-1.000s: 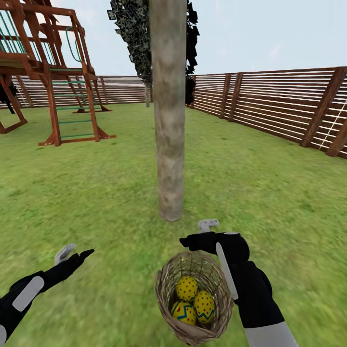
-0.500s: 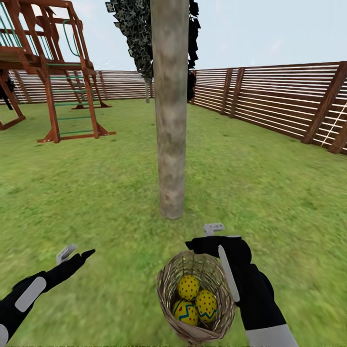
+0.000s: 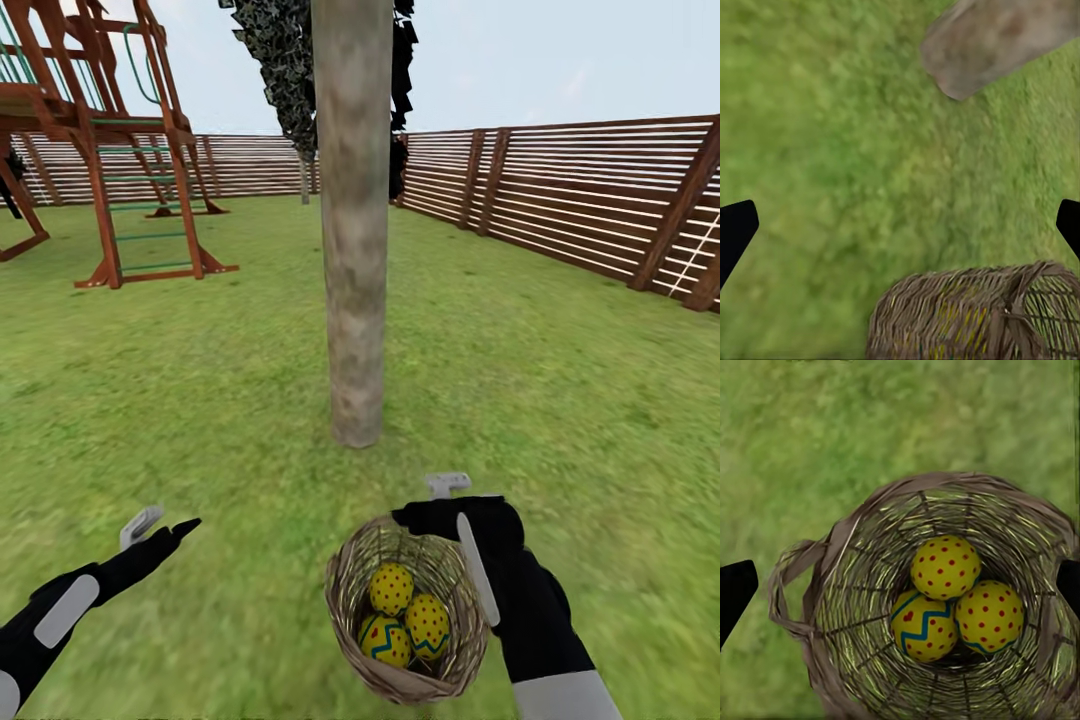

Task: Take the three Easter eggs out of the wicker basket on the lawn in the garden, then place them on the lawn next to a single tree (choose any tree) so that all three eggs are next to the same tree and none are left in the basket.

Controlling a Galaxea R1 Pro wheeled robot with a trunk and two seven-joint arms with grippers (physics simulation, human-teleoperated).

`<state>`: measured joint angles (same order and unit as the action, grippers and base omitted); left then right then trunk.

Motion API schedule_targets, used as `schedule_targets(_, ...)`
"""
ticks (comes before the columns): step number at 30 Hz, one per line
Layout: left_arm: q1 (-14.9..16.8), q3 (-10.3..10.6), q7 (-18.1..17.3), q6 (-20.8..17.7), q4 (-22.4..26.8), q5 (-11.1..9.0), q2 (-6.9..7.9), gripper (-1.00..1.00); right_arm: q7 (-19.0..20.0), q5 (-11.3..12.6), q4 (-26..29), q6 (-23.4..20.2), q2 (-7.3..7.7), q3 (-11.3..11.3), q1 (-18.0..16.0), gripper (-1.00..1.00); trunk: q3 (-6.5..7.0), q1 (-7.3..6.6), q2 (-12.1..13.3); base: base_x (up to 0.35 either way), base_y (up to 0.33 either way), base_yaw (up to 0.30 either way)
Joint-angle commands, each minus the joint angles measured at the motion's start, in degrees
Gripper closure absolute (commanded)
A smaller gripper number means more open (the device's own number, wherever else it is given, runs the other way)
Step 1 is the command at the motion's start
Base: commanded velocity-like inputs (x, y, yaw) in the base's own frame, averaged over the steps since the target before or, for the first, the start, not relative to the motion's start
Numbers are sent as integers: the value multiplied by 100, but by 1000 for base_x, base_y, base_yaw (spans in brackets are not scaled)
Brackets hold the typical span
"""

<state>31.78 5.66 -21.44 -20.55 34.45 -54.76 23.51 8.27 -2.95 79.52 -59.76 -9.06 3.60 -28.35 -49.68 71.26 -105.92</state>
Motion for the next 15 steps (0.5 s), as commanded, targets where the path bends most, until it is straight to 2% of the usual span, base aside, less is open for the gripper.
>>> schedule_targets(1, 4, 23, -1, -19, 0, -52, 6, -100, 37, -22, 4, -24, -4, -153, -4, -100, -15, -1, -2, 0, 0, 0)
schedule_targets(4, 4, 23, -1, -19, 1, -52, 5, -100, 48, -22, -3, -24, -7, -533, 0, -100, -43, -1, -2, 0, 0, 0)
schedule_targets(5, 4, 23, -1, -19, 1, -52, 5, -100, 49, -22, -4, -24, -7, -587, -1, -100, -52, -1, -2, 0, 0, 0)
schedule_targets(10, 4, 23, -3, -19, 9, -53, 5, -100, 52, -20, -6, -24, -8, -696, 1, -100, -99, -1, -2, 0, 0, 0)
schedule_targets(15, 4, 23, -9, -21, 14, -58, 5, -100, 52, -31, -7, -24, -8, -698, -2, -100, -235, 109, -203, 0, 0, 0)
